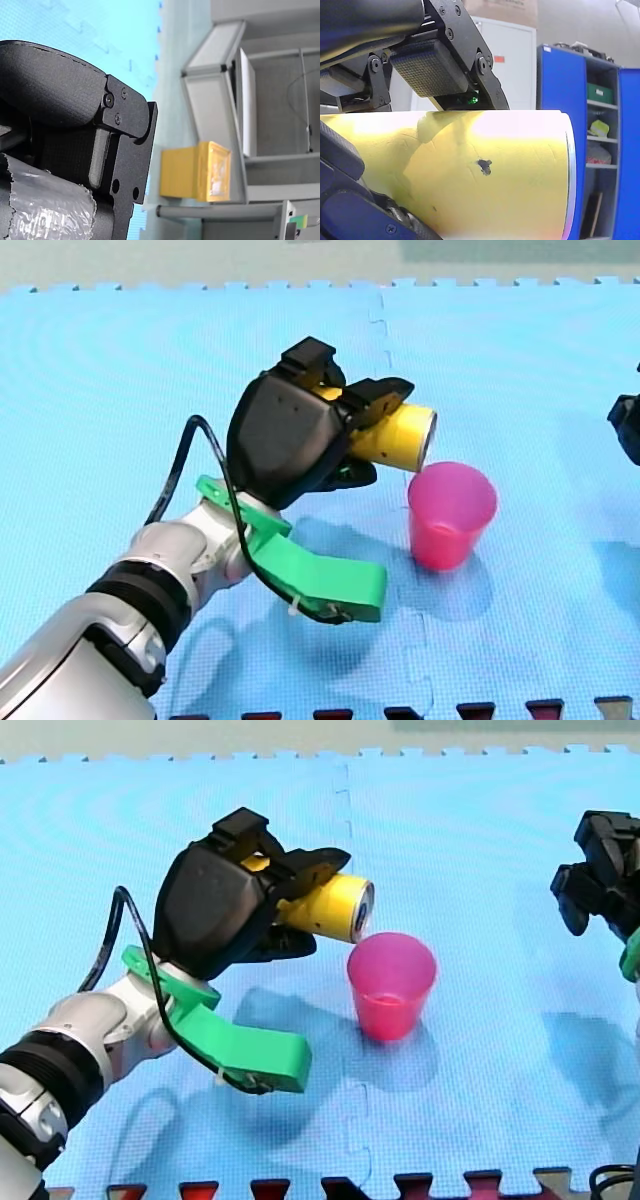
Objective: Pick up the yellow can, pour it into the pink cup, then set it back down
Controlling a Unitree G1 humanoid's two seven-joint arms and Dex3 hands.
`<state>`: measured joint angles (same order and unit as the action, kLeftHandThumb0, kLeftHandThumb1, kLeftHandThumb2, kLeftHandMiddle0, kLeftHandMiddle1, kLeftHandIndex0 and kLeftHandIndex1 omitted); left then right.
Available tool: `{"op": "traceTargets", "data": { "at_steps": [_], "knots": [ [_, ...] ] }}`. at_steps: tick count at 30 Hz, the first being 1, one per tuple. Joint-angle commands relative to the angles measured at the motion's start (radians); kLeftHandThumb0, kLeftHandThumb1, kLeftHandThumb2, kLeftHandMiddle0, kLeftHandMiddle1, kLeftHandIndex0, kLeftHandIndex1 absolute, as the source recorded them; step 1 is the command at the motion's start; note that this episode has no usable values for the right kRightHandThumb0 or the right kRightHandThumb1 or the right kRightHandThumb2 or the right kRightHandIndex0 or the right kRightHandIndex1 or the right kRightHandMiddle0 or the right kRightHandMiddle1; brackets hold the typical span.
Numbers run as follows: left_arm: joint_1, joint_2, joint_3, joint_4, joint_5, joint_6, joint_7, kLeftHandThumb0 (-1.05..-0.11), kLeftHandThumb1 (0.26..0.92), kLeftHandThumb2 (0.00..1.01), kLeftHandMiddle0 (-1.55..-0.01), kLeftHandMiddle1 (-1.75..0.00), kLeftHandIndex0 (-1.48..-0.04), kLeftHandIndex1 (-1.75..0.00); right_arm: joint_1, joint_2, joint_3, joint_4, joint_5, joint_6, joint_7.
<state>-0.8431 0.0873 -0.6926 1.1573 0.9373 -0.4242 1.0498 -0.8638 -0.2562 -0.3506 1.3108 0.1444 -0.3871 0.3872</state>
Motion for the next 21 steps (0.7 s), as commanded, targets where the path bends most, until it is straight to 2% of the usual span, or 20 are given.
{"op": "traceTargets", "data": {
  "at_steps": [1, 3, 6, 9, 21],
  "knots": [
    [-0.012, 0.002, -0.005, 0.001, 0.002, 0.005, 0.014, -0.277, 0.817, 0.00, -0.78, -1.49, -1.11, -0.31, -0.003, -0.005, 0.000, -0.002, 0.000, 0.000, -0.003],
    [-0.015, 0.003, -0.011, 0.002, 0.008, 0.011, 0.020, -0.276, 0.817, 0.00, -0.78, -1.48, -1.10, -0.33, -0.003, -0.005, 0.001, -0.002, -0.001, -0.001, -0.005],
    [-0.020, 0.005, -0.021, 0.005, 0.018, 0.024, 0.029, -0.273, 0.817, 0.00, -0.77, -1.47, -1.00, -0.53, -0.003, -0.004, 0.003, -0.001, -0.002, -0.001, -0.006],
    [-0.025, 0.008, -0.033, 0.006, 0.033, 0.039, 0.040, -0.270, 0.818, 0.00, -0.77, -1.45, -0.96, -0.60, -0.003, -0.004, 0.002, -0.001, -0.002, -0.001, -0.005],
    [-0.035, 0.009, -0.068, 0.013, 0.067, 0.096, 0.081, -0.271, 0.816, 0.00, -0.79, -1.34, -0.90, -0.67, -0.003, -0.004, 0.000, 0.000, 0.000, 0.002, -0.005]
  ]
}}
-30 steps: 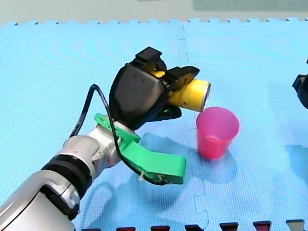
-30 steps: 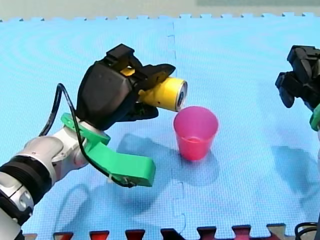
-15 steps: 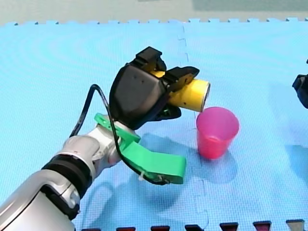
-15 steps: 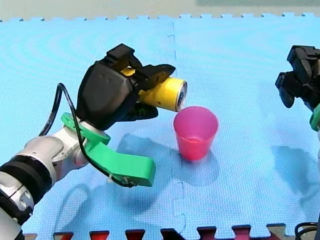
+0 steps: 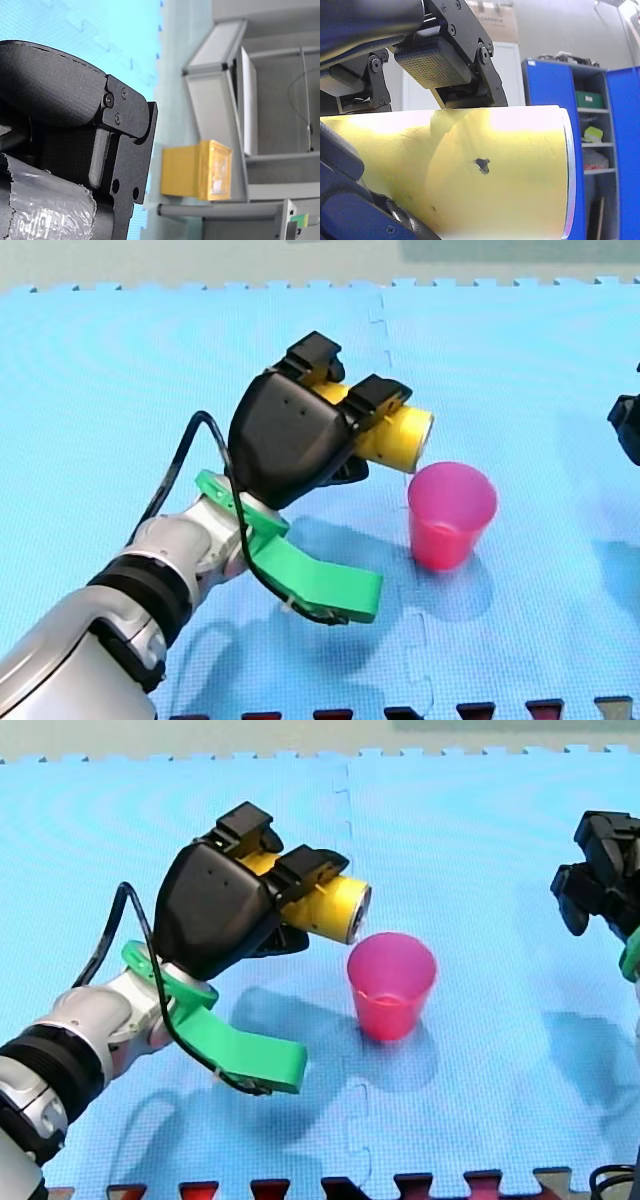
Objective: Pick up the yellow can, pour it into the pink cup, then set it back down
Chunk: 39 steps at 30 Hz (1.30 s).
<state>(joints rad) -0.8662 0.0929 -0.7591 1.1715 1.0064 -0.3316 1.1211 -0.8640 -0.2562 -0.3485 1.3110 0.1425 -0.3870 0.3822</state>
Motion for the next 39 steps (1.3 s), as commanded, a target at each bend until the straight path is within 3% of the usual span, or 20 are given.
{"op": "traceTargets", "data": {
  "at_steps": [1, 17, 22, 24, 26, 28, 32, 39],
  "knots": [
    [-0.012, 0.004, -0.002, -0.001, -0.002, 0.003, 0.010, -0.272, 0.816, 0.00, -0.78, -1.34, -0.90, -0.67, -0.003, -0.003, -0.002, 0.000, 0.002, 0.002, 0.001],
    [-0.009, 0.004, -0.005, -0.003, -0.006, 0.004, 0.011, -0.284, 0.817, 0.00, -0.79, -1.29, -0.89, -0.63, -0.003, -0.005, -0.002, -0.002, 0.002, 0.004, -0.001],
    [0.006, 0.002, 0.039, 0.000, -0.064, -0.068, 0.028, -0.283, 0.817, 0.00, -0.79, -1.29, -0.89, -0.62, -0.004, -0.005, -0.001, -0.002, 0.003, 0.005, -0.001],
    [0.028, -0.005, 0.097, 0.008, -0.131, -0.129, 0.069, -0.303, 0.816, 0.00, -0.89, -1.06, -0.99, -0.38, -0.004, -0.006, -0.001, -0.002, 0.002, 0.006, -0.001],
    [0.045, -0.014, 0.134, 0.017, -0.170, -0.154, 0.117, -0.340, 0.813, 0.00, -1.06, -0.57, -1.13, -0.13, -0.004, -0.008, -0.001, -0.002, 0.002, 0.006, 0.000],
    [0.055, -0.025, 0.152, 0.026, -0.188, -0.157, 0.162, -0.380, 0.808, 0.00, -1.21, -0.27, -1.19, -0.03, -0.004, -0.010, -0.001, -0.002, 0.002, 0.007, 0.001],
    [0.066, -0.035, 0.172, 0.049, -0.204, -0.166, 0.214, -0.396, 0.800, 0.00, -1.29, -0.12, -1.21, 0.00, -0.004, -0.013, -0.002, -0.001, 0.002, 0.009, 0.002],
    [0.093, -0.042, 0.235, 0.058, -0.256, -0.200, 0.271, -0.399, 0.792, 0.00, -1.31, -0.08, -1.21, 0.00, -0.004, -0.015, -0.001, 0.000, 0.001, 0.007, 0.001]
  ]
}}
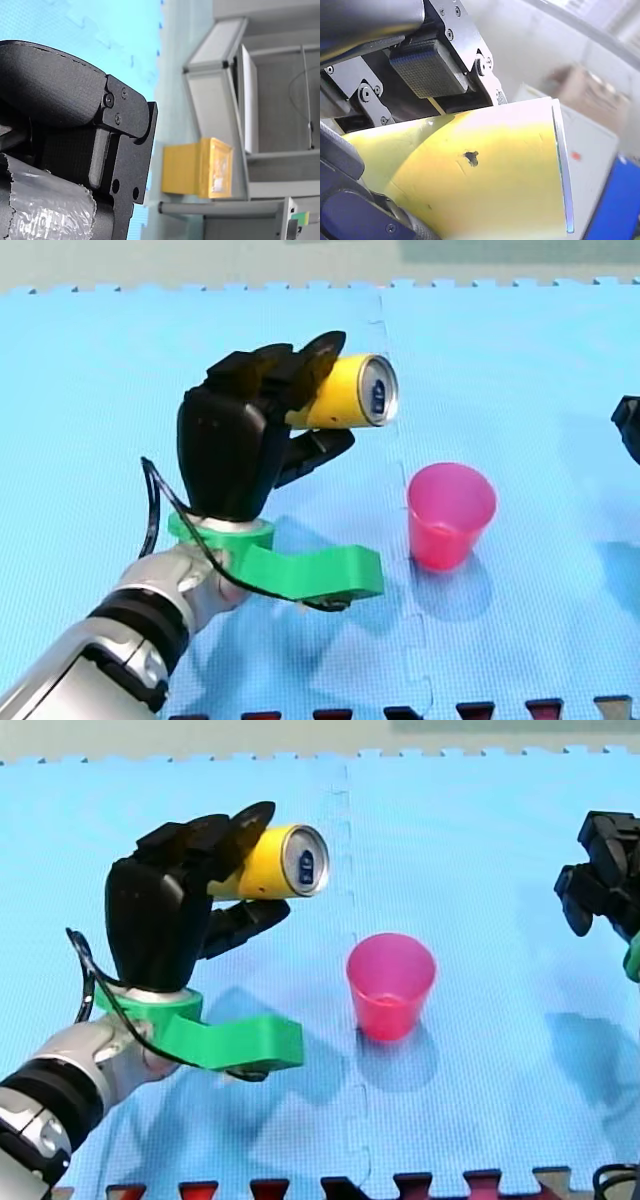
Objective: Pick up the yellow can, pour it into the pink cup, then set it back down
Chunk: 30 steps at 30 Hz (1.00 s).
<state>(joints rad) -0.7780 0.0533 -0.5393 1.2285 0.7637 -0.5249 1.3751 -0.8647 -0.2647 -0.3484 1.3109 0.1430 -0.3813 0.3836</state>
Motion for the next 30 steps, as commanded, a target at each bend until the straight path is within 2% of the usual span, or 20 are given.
{"op": "traceTargets", "data": {
  "at_steps": [1, 6, 11, 12, 15, 16, 19, 22, 24, 30],
  "knots": [
    [0.009, -0.006, 0.021, 0.001, -0.018, -0.009, 0.023, -0.400, 0.791, 0.00, -1.31, -0.07, -1.21, 0.00, -0.003, -0.006, -0.001, 0.000, 0.001, 0.002, -0.001],
    [0.037, -0.021, 0.073, -0.002, -0.077, -0.042, -0.018, -0.399, 0.788, 0.00, -1.32, -0.06, -1.21, 0.00, -0.004, -0.006, -0.002, 0.001, 0.001, 0.003, -0.001],
    [0.089, -0.034, 0.154, -0.016, -0.179, -0.127, -0.117, -0.397, 0.789, 0.00, -1.34, -0.05, -1.22, -0.01, -0.004, -0.007, -0.004, 0.001, 0.002, 0.003, -0.001],
    [0.102, -0.040, 0.180, -0.014, -0.217, -0.162, -0.163, -0.397, 0.790, 0.00, -1.34, -0.05, -1.22, 0.00, -0.004, -0.007, -0.004, 0.001, 0.002, 0.003, -0.001],
    [0.153, -0.084, 0.303, 0.000, -0.416, -0.313, -0.418, -0.393, 0.794, 0.01, -1.33, -0.03, -1.19, 0.00, -0.004, -0.008, -0.005, 0.000, 0.003, 0.004, 0.000],
    [0.163, -0.093, 0.327, 0.000, -0.457, -0.336, -0.472, -0.396, 0.798, 0.01, -1.32, -0.03, -1.19, 0.00, -0.004, -0.008, -0.005, 0.000, 0.004, 0.005, 0.000],
    [0.187, -0.108, 0.376, -0.008, -0.543, -0.355, -0.593, -0.384, 0.801, 0.01, -1.31, -0.02, -1.19, 0.00, -0.005, -0.009, -0.005, 0.000, 0.004, 0.007, 0.000],
    [0.211, -0.144, 0.454, -0.025, -0.686, -0.369, -0.770, -0.373, 0.805, 0.01, -1.30, -0.01, -1.18, 0.00, -0.006, -0.010, -0.005, 0.000, 0.004, 0.008, 0.000],
    [0.225, -0.162, 0.487, -0.038, -0.747, -0.373, -0.842, -0.369, 0.806, 0.00, -1.30, -0.01, -1.17, 0.00, -0.005, -0.010, -0.004, 0.000, 0.004, 0.007, -0.001],
    [0.250, -0.168, 0.536, -0.057, -0.831, -0.350, -0.976, -0.361, 0.810, 0.00, -1.29, 0.00, -1.16, 0.00, -0.005, -0.009, -0.005, 0.000, 0.004, 0.009, -0.002]
  ]
}}
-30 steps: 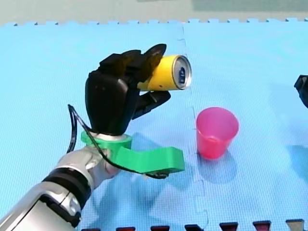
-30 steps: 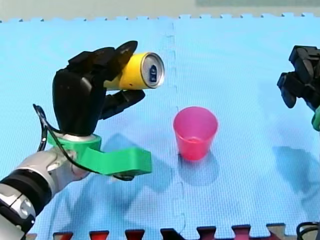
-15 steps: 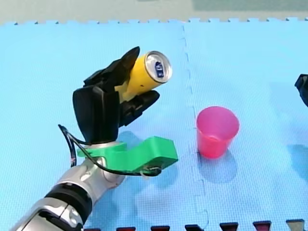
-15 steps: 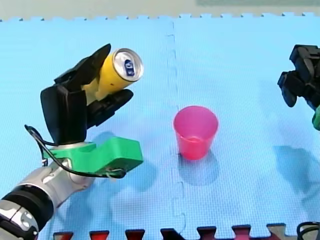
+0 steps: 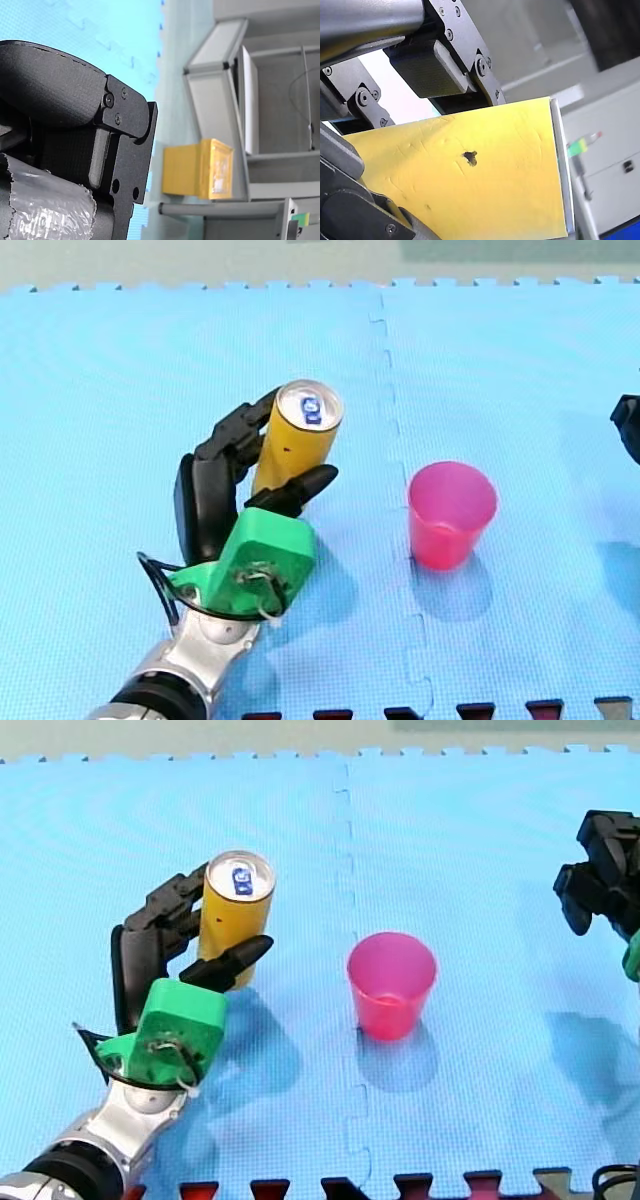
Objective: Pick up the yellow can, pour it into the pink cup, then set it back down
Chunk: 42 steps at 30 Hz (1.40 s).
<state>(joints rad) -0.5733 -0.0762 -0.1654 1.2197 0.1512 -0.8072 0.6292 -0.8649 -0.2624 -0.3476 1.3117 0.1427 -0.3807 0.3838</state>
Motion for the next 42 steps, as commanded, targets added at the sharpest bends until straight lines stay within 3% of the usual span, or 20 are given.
{"op": "traceTargets", "data": {
  "at_steps": [1, 20, 31, 42],
  "knots": [
    [0.048, -0.040, 0.175, -0.050, -0.238, -0.057, -0.259, -0.361, 0.811, 0.00, -1.29, 0.00, -1.16, 0.00, -0.005, -0.012, -0.006, -0.001, 0.005, 0.009, -0.001],
    [0.072, -0.064, 0.315, -0.053, -0.307, -0.021, -0.491, -0.356, 0.818, 0.00, -1.30, 0.00, -1.16, 0.00, -0.001, -0.013, -0.011, -0.004, 0.011, 0.015, 0.009],
    [0.085, -0.070, 0.339, -0.061, -0.262, -0.033, -0.497, -0.352, 0.818, 0.00, -1.31, -0.01, -1.17, 0.00, 0.004, -0.017, -0.003, -0.005, 0.002, 0.010, 0.002],
    [0.101, -0.059, 0.287, -0.044, -0.116, -0.098, -0.407, -0.349, 0.815, 0.00, -1.30, 0.00, -1.16, 0.00, 0.004, -0.020, 0.004, -0.004, -0.005, 0.010, -0.004]
  ]
}}
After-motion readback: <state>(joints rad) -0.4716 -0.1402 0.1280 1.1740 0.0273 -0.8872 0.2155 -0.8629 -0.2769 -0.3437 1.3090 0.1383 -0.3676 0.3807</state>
